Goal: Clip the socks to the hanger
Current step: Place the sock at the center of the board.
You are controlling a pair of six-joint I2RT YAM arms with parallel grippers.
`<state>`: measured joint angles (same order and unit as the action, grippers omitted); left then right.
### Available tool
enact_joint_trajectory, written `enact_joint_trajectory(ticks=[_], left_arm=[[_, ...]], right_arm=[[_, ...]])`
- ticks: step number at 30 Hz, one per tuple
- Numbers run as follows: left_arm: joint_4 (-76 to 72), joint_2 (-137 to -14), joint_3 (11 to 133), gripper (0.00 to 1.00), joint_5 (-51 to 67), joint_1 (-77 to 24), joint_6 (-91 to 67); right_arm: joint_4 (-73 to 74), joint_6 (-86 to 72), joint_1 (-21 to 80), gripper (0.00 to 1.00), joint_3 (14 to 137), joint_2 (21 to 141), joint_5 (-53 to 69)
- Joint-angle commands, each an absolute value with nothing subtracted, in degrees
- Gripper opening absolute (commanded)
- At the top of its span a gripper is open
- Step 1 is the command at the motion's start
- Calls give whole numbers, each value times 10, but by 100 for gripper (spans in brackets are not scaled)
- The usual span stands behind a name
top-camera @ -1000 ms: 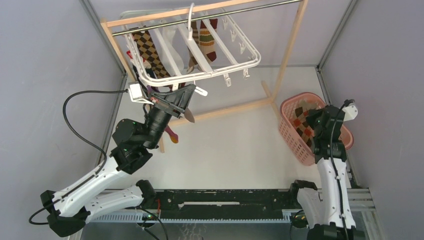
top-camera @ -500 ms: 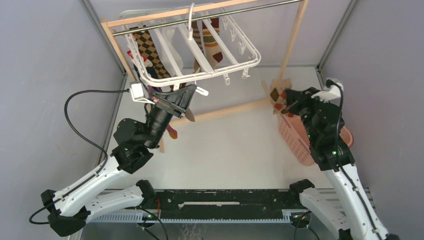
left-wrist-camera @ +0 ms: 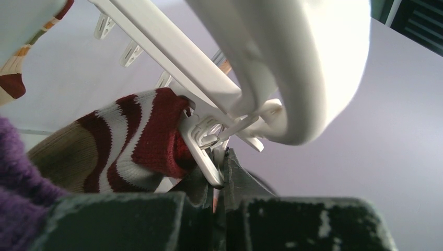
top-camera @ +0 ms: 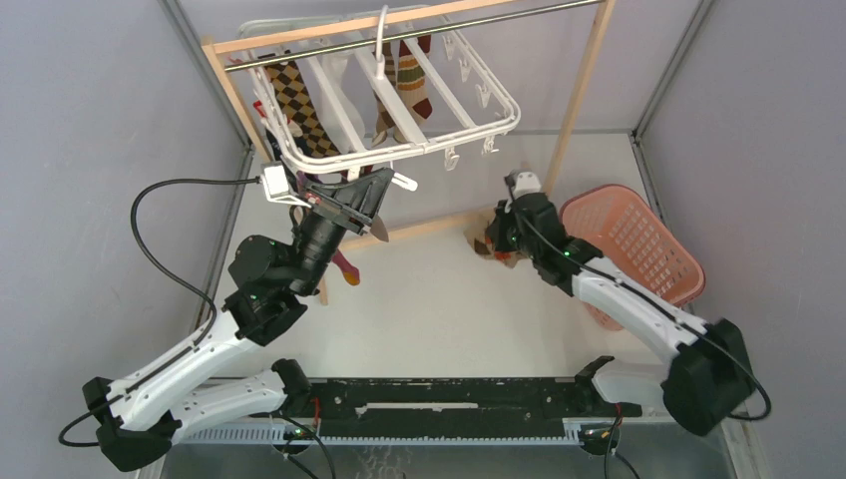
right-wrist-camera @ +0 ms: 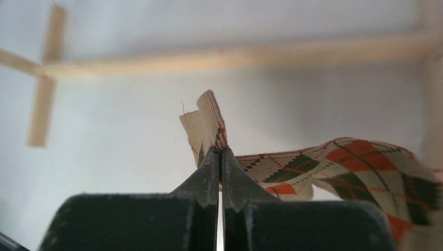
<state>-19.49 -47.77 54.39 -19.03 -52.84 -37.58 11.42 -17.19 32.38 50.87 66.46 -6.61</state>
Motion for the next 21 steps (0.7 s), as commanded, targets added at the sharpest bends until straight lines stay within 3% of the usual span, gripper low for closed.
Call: enact_joint_trajectory(ticks=[1, 7, 10, 13, 15, 18, 21], left_arm=[[-176, -483, 539, 0, -163, -528, -365], [-175, -483, 536, 0, -163, -528, -361], [-175, -483, 537, 0, -163, -528, -361], [-174, -484, 537, 0, -161, -528, -361], [-174, -484, 537, 0, -159, -529, -361], [-174, -483, 537, 0, -158, -528, -362], [-177, -483, 535, 0, -158, -528, -363]], right_arm=[[33, -170, 341, 0, 489, 736, -7], [6, -178, 358, 0, 488, 833, -26], [5, -191, 358, 19, 488, 831, -80], [15, -203, 360, 56, 489, 807, -196], [19, -200, 360, 68, 489, 795, -240], [20, -200, 360, 71, 489, 790, -245], [12, -210, 361, 67, 489, 808, -221]])
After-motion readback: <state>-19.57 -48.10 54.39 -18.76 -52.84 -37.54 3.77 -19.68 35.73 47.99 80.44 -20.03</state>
